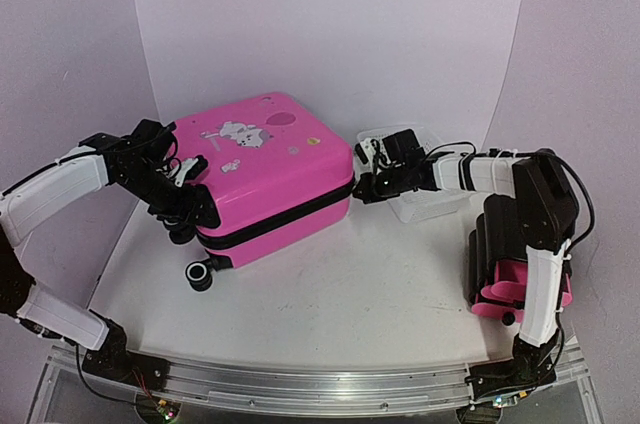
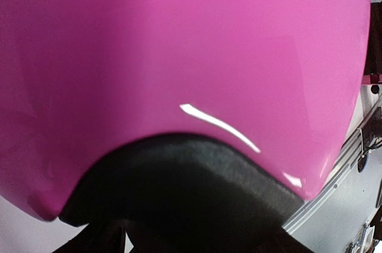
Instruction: Open, take out, and arrange the luggage
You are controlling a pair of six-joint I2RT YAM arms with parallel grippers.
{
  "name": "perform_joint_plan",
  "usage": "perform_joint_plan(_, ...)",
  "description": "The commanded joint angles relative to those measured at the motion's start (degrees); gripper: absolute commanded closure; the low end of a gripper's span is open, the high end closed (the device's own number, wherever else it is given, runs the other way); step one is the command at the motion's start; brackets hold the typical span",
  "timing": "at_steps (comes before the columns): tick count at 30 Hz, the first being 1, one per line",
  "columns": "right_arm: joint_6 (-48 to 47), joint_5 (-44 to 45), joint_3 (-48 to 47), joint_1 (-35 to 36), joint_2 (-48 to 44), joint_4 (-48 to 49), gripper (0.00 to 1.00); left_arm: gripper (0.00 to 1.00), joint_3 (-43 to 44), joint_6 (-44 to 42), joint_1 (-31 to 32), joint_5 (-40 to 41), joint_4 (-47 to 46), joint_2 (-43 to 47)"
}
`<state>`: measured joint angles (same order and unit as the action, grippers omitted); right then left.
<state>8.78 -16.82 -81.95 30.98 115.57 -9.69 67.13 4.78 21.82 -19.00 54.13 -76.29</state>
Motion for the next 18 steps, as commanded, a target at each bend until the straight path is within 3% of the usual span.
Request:
perform_joint_plan(1, 6.25, 8.33, -1.42, 0.87, -3.82, -2.61, 1.0, 0.41, -0.85, 12.17, 1.36, 4.26, -13.41, -3.04)
perform_joint_plan(7, 11.92, 16.21, 5.1, 6.78, -7.1, 1.8, 1.0, 0.5, -2.29, 18.99, 2.91, 7.14, -22.2, -2.64)
perform_joint_plan(14, 11.69, 19.16, 12.72, 17.14, -7.37, 22.3, 1.0, 0.53, -1.79, 21.66, 6.27, 7.03, -25.72, -4.02)
perform_joint_plan(18, 10.77, 17.45, 9.29, 19.83, -4.05, 23.78, 1.0, 0.54, -5.22, 24.48, 7.58, 6.51, -29.75, -1.98)
